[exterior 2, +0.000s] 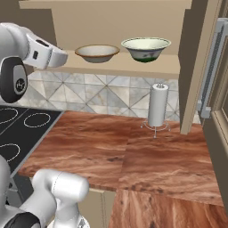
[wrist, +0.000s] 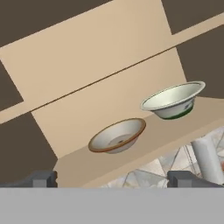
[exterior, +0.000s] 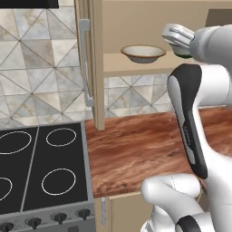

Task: Move the bowls from the cabinet to the plates on the dining table.

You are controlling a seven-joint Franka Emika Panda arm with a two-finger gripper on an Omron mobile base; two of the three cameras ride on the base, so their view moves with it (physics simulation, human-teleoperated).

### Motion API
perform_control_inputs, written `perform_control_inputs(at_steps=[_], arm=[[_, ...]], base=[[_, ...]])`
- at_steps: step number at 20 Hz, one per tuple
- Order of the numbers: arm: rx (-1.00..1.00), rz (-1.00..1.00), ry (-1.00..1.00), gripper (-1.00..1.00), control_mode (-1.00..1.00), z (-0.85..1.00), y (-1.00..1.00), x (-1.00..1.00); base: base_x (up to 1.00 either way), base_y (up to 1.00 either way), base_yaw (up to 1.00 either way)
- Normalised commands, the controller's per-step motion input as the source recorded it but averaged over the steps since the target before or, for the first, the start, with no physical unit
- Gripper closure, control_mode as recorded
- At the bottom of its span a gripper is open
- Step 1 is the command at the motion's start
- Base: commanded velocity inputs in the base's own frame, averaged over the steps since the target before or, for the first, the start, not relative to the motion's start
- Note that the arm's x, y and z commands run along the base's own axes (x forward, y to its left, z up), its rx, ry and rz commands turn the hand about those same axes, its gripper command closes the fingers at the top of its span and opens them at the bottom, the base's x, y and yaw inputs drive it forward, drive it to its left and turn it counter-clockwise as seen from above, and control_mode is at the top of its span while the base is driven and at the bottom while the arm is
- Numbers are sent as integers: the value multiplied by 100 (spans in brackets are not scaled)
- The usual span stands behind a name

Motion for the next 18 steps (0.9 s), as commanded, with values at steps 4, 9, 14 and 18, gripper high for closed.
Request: perform_control_inputs(at_steps=[4,9,14,18], arm=[[14,-1,-2,-100,-100,-7,-31,-21],[18,1,-2,-100,-100,-11,-34,-19],[17,3,-1,-100,-100,-23,-15,-2],[15,-9,0,-100,-100,-9,0,0]], base=[[0,0,0],[0,0,0],[0,0,0],[0,0,0]])
